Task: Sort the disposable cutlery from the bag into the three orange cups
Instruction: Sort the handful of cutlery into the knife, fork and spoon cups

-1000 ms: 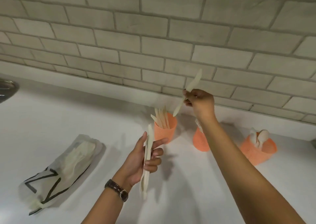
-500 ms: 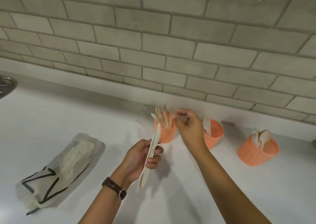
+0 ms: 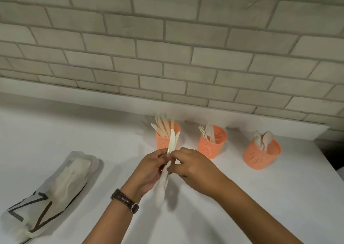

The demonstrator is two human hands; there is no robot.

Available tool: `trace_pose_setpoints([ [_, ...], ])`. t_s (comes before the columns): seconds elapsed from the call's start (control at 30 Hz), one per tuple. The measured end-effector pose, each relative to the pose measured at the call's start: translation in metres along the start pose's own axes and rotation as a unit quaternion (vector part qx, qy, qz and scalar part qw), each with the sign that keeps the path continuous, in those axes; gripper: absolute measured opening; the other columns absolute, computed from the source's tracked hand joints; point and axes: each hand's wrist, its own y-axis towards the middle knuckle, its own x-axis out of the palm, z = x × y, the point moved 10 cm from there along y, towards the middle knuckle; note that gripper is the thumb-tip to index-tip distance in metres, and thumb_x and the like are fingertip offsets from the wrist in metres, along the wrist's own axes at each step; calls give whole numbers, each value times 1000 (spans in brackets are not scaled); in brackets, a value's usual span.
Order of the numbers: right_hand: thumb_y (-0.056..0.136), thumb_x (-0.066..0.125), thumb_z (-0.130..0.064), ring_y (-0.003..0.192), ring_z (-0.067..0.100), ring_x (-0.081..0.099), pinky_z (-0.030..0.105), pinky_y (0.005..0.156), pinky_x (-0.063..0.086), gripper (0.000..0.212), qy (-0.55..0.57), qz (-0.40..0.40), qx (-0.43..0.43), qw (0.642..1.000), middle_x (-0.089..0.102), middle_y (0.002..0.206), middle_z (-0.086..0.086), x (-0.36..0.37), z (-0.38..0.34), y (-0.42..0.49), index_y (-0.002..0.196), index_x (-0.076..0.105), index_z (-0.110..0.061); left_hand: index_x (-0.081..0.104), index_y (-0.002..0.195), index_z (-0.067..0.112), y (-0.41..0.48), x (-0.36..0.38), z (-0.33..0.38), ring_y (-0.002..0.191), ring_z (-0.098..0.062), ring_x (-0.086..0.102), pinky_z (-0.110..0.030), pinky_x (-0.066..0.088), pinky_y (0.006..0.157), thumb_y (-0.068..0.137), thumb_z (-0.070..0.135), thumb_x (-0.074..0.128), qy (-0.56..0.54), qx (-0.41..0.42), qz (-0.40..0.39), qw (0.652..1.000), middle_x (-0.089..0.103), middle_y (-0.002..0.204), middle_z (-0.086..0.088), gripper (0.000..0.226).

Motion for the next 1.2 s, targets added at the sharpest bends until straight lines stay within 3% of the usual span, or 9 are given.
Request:
trace_pose_setpoints([
  [0.17, 77, 68, -11, 75, 20, 59, 24, 58, 38, 29, -13, -40, -64, 997, 65, 90, 2, 5, -4, -2, 104, 71, -20, 67, 104, -4, 1, -2, -8, 89, -30, 55, -32, 51, 78, 89, -3, 50, -21, -26, 15, 999, 61, 92, -20, 22],
  [0.3, 94, 49, -26, 79, 11, 45, 22, 70, 33, 19, 34, -96, -31, 994, 56, 88, -7, 15, 3, -1, 106, 62, -18, 66, 110, -2, 3, -3, -8, 86, -25, 62, -26, 56, 71, 90, 1, 52, -40, -25, 12, 999, 65, 99, -21, 24],
  [0.5, 96, 43, -18, 84, 18, 58, 25, 59, 45, 25, -45, 22, -45, 998, 66, 103, 5, -1, 11, -23, 115, 59, -14, 65, 109, 0, 6, 2, -3, 71, -17, 69, -25, 58, 64, 89, 8, 54, -125, -27, -8, 992, 71, 89, -10, 24],
  [0.6, 98, 40, -22, 89, 18, 64, 24, 68, 52, 24, 27, 114, 64, 991, 67, 106, 6, -22, 28, -35, 108, 61, -17, 64, 110, 0, 8, 5, -3, 73, -15, 71, -25, 58, 63, 90, 6, 53, -129, -25, 0, 991, 73, 92, -9, 23],
  [0.73, 87, 60, -17, 84, 4, 63, 14, 77, 48, 12, 205, 260, 296, 896, 70, 90, -2, -43, 76, -78, 90, 70, -12, 65, 107, 3, 13, 6, 3, 87, -18, 72, -35, 56, 85, 90, 4, 54, -89, 0, 23, 996, 71, 103, -8, 21],
  [0.87, 84, 66, -6, 71, 20, 63, 35, 72, 55, 28, 302, 294, 444, 790, 66, 77, -3, -36, 97, -130, 82, 66, -35, 68, 107, 9, 21, 3, 25, 106, -19, 65, -32, 47, 98, 87, 6, 60, 14, 70, 73, 995, 69, 111, -8, 22],
  [0.97, 82, 67, -4, 72, 30, 63, 48, 75, 56, 40, 319, 304, 491, 751, 65, 79, -2, -33, 101, -159, 78, 61, -44, 67, 112, 9, 29, -2, 63, 90, 2, 66, -9, 48, 84, 85, 4, 63, 66, 168, 123, 976, 73, 93, 12, 28],
  [1.03, 82, 67, -5, 72, 29, 65, 50, 76, 55, 35, 313, 301, 520, 736, 66, 76, -3, -30, 104, -177, 77, 59, -39, 68, 110, 9, 40, -11, 85, 77, 5, 66, -6, 48, 73, 83, 4, 65, 80, 211, 169, 960, 73, 79, 18, 28],
  [1.2, 84, 65, -7, 65, 16, 67, 44, 74, 57, 23, 295, 298, 560, 714, 69, 75, -2, -28, 106, -208, 75, 60, -28, 70, 103, 6, 63, -24, 108, 74, -5, 64, -7, 48, 69, 84, 11, 67, 144, 255, 259, 920, 71, 89, -1, 21],
])
